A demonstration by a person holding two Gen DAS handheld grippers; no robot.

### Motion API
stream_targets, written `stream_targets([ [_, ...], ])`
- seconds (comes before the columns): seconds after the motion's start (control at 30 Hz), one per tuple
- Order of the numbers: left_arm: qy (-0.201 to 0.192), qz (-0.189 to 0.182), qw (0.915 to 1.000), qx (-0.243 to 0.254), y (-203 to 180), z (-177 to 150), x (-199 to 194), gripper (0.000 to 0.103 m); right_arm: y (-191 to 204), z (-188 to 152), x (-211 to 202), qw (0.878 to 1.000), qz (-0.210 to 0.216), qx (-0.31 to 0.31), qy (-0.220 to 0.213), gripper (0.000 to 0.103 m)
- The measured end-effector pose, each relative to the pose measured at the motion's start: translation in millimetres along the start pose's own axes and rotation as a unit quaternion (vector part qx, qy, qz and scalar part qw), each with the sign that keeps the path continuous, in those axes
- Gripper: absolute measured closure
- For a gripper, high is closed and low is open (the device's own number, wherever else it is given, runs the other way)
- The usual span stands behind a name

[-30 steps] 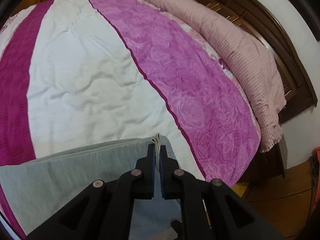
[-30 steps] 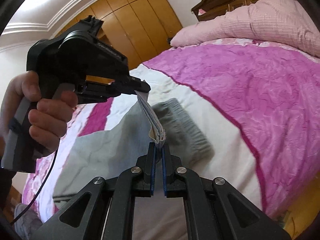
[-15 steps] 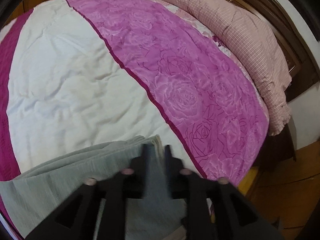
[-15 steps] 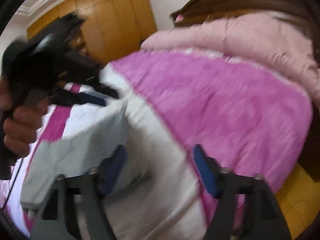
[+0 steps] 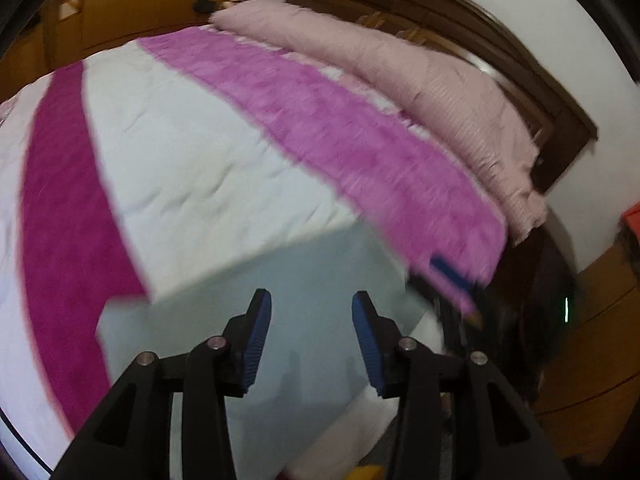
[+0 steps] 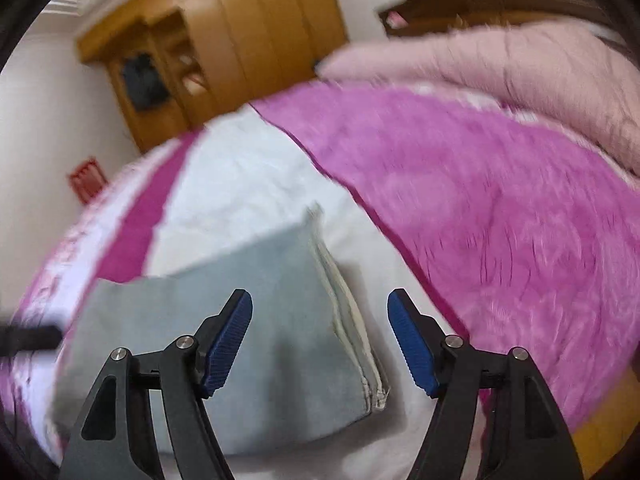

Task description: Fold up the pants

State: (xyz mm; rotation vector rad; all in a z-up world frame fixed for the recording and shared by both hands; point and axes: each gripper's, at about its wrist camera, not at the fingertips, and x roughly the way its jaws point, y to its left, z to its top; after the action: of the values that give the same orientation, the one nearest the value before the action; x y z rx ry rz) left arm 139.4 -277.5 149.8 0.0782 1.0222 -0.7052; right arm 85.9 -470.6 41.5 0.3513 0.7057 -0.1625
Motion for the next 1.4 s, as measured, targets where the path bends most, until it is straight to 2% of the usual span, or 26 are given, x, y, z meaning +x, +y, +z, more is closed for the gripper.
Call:
stream_targets([
  [0.1,-0.011,0.007,0.9986,-0.052,26.1,-62.8,-7.0,0.059,-10.2,-5.5,18.0,0.998,-0.02,0.043,0.029,0.031],
  [0.2,-0.025,0.019,0.9952,-0.093,44.7,-116.8,-16.9,0.058,-20.7,-14.0,21.5,0.996,-0.009,0.08,0.036,0.031],
  [0.3,-0.041,0.031,0.9932,-0.105,56.0,-159.4,-24.3,0.058,-17.3,-13.6,18.6,0.997,-0.018,0.066,0.036,0.031],
  [0.43,-0.048,0.028,0.991,-0.122,59.6,-168.9,-26.6,0.058,-11.9,-16.5,19.0,0.998,-0.03,0.048,0.031,0.031],
  [0.53,-0.054,0.031,0.9931,-0.099,50.7,-169.8,-29.5,0.057,-13.0,-17.2,21.4,0.998,-0.028,0.048,0.031,0.03],
  [0.63,-0.059,0.042,0.9917,-0.107,44.5,-176.4,-31.1,0.052,-13.6,-16.4,22.3,0.998,-0.025,0.051,0.033,0.03],
  [0.7,-0.071,0.073,0.9886,-0.111,41.2,-180.8,-31.6,0.051,-12.9,-15.7,22.8,0.998,-0.026,0.05,0.034,0.03],
  [0.73,-0.077,0.114,0.9841,-0.112,39.2,-184.2,-31.9,0.05,-12.5,-15.7,22.8,0.998,-0.026,0.049,0.034,0.03],
  [0.77,-0.082,0.133,0.9811,-0.113,38.9,-186.1,-31.8,0.049,-12.0,-15.7,23.1,0.998,-0.027,0.048,0.034,0.03],
  [0.87,-0.075,0.111,0.9843,-0.115,38.8,-189.8,-24.3,0.04,-11.1,-16.1,23.9,0.998,-0.029,0.045,0.033,0.03],
  [0.97,-0.073,0.105,0.9866,-0.101,37.4,-189.5,-13.5,0.04,-9.9,-16.8,25.2,0.998,-0.032,0.04,0.032,0.03],
  [1.0,-0.077,0.1,0.9862,-0.106,39.3,-189.0,-12.4,0.048,-9.7,-17.3,25.7,0.998,-0.033,0.038,0.031,0.03],
  [1.13,-0.08,0.061,0.9844,-0.144,57.9,-187.5,-10.5,0.069,-6.5,-19.7,30.3,0.998,-0.045,0.015,0.03,0.029],
  [1.17,-0.083,0.056,0.9833,-0.152,62.7,-188.6,-11.6,0.08,-4.6,-20.6,31.7,0.998,-0.051,0.004,0.03,0.028],
  [1.2,-0.085,0.052,0.9825,-0.157,66.0,-189.6,-12.7,0.087,-2.0,-21.8,33.4,0.998,-0.058,-0.007,0.029,0.028],
  [1.23,-0.083,0.052,0.9818,-0.163,68.7,-189.8,-13.0,0.09,-0.4,-22.8,34.4,0.997,-0.064,-0.014,0.028,0.027],
  [1.3,-0.079,0.083,0.9815,-0.154,64.4,-188.5,-16.8,0.092,3.6,-25.1,36.6,0.996,-0.076,-0.029,0.024,0.027],
  [1.37,-0.081,0.16,0.9794,-0.094,42.9,-183.9,-24.1,0.093,2.7,-25.8,37.4,0.996,-0.076,-0.028,0.022,0.026],
  [1.4,-0.09,0.212,0.9719,-0.05,26.9,-182.4,-28.5,0.094,1.4,-25.8,37.7,0.997,-0.073,-0.026,0.023,0.026],
])
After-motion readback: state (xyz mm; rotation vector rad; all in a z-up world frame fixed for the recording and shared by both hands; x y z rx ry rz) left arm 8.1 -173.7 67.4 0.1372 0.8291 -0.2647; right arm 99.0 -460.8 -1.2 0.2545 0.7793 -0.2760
